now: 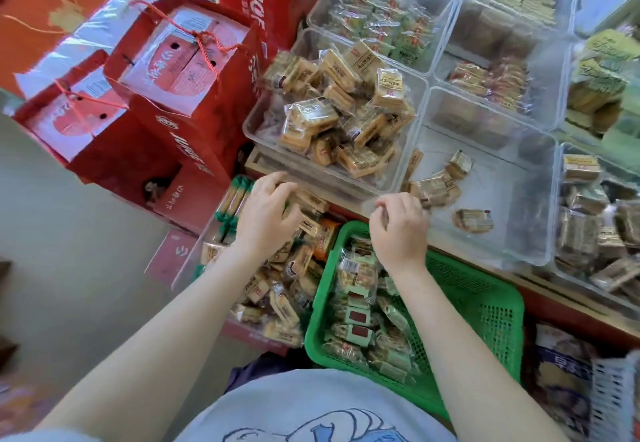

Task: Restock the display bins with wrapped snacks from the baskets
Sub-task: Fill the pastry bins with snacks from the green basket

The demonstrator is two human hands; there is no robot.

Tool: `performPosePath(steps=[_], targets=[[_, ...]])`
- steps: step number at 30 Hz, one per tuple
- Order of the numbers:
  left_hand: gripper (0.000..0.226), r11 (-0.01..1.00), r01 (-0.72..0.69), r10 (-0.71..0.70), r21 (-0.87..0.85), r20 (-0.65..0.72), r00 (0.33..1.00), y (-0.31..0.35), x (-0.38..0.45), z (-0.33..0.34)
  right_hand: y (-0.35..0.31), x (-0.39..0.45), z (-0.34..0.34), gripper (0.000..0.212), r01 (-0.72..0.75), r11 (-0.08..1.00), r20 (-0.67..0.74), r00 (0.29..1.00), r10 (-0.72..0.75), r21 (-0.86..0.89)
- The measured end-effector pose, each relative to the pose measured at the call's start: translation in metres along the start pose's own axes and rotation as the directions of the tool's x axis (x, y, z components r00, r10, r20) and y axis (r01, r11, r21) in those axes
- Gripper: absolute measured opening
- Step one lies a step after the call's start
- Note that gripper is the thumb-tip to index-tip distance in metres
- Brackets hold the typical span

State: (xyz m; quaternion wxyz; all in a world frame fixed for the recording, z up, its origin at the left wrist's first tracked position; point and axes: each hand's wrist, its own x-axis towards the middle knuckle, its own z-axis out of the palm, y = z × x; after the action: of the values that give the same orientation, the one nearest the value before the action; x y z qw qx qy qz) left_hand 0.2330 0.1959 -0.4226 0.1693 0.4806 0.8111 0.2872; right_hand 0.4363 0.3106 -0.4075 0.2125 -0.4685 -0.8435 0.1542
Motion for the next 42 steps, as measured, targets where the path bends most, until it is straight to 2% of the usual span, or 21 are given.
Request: performPosePath(steps=[2,3,4,6,8,11,14,17,19,21,24,26,27,29,30,32,35,36,38,41,42], targets=[[0.031,0.98,0.198,-0.196,-0.03,0.059,0.979,-0.017,-0.02,0.006,-0.025,-0.011,0.022,0.027,-0.025,0.993,0.302,0.953,-0.011,0.114],[0.033,0.957,0.289,-0.284,-0.022,0.129,0.95,-0.025,-0.028,0.008,-0.035,-0.016,0.033,0.025,-0.125,0.984,0.513,0.858,0.041,0.129],[0.034,0.939,0.345,-0.338,-0.005,0.183,0.923,-0.032,-0.036,0.01,-0.042,-0.021,0.045,0.026,-0.225,0.97,0.684,0.722,0.102,0.094],[0.036,0.916,0.402,-0.39,-0.001,0.241,0.889,-0.042,-0.048,0.01,-0.05,-0.035,0.068,0.039,-0.317,0.949,0.845,0.507,0.169,0.0],[0.036,0.894,0.448,-0.424,-0.018,0.289,0.858,-0.045,-0.058,0.007,-0.05,-0.051,0.086,0.044,-0.377,0.926,0.884,0.422,0.201,-0.031],[0.032,0.857,0.515,-0.48,-0.018,0.336,0.811,-0.044,-0.067,0.002,-0.05,-0.065,0.097,0.037,-0.496,0.868,0.862,0.434,0.262,-0.014],[0.03,0.811,0.58,-0.514,-0.084,0.372,0.773,-0.042,-0.07,-0.001,-0.056,-0.061,0.089,0.017,-0.564,0.819,0.782,0.555,0.284,0.102],[0.032,0.745,0.642,-0.534,-0.18,0.416,0.736,-0.031,-0.067,-0.004,-0.055,-0.052,0.07,0.009,-0.598,0.772,0.694,0.649,0.31,0.215],[0.037,0.636,0.703,-0.538,-0.317,0.47,0.699,-0.02,-0.061,-0.005,-0.054,-0.045,0.049,0.012,-0.647,0.693,0.73,0.634,0.256,0.319],[0.043,0.442,0.739,-0.454,-0.509,0.583,0.673,-0.005,-0.055,-0.007,-0.051,-0.04,0.022,0.023,-0.686,0.575,0.77,0.621,0.144,0.446],[0.044,0.302,0.685,-0.274,-0.663,0.628,0.729,0.024,-0.045,-0.009,-0.043,-0.033,-0.017,0.046,-0.68,0.482,0.752,0.656,0.064,0.553],[0.038,0.287,0.64,-0.28,-0.713,0.576,0.768,0.045,-0.036,-0.009,-0.038,-0.031,-0.036,0.042,-0.612,0.558,0.69,0.718,0.095,0.56],[0.038,0.31,0.633,-0.321,-0.709,0.549,0.772,0.056,-0.031,-0.009,-0.035,-0.031,-0.044,0.039,-0.527,0.67,0.634,0.766,0.109,0.522],[0.041,0.418,0.625,-0.382,-0.659,0.496,0.78,0.076,-0.021,-0.004,-0.029,-0.032,-0.057,0.05,-0.271,0.885,0.519,0.854,0.04,0.379],[0.041,0.47,0.613,-0.37,-0.636,0.488,0.79,0.086,-0.017,-0.002,-0.025,-0.032,-0.061,0.056,-0.192,0.921,0.486,0.874,0.004,0.338],[0.036,0.495,0.59,-0.301,-0.638,0.51,0.805,0.108,-0.008,0.003,-0.015,-0.032,-0.067,0.055,-0.206,0.919,0.468,0.883,0.027,0.335],[0.031,0.389,0.609,-0.31,-0.691,0.524,0.793,0.128,0.008,0.011,0.002,-0.024,-0.081,0.04,-0.491,0.733,0.428,0.854,0.297,0.471],[0.029,0.434,0.6,-0.337,-0.672,0.496,0.8,0.128,0.012,0.016,0.012,-0.017,-0.087,0.035,-0.572,0.642,0.387,0.82,0.422,0.511],[0.023,0.642,0.535,-0.353,-0.548,0.409,0.842,0.121,0.015,0.027,0.044,0.003,-0.094,0.032,-0.691,0.46,0.331,0.693,0.641,0.558],[0.019,0.848,0.433,-0.323,-0.306,0.348,0.88,0.094,0.007,0.037,0.087,0.038,-0.088,0.045,-0.753,0.151,0.415,0.505,0.757,0.64],[0.022,0.896,0.398,-0.316,-0.199,0.343,0.884,0.083,0.001,0.041,0.096,0.048,-0.084,0.041,-0.762,0.094,0.444,0.468,0.764,0.641]])
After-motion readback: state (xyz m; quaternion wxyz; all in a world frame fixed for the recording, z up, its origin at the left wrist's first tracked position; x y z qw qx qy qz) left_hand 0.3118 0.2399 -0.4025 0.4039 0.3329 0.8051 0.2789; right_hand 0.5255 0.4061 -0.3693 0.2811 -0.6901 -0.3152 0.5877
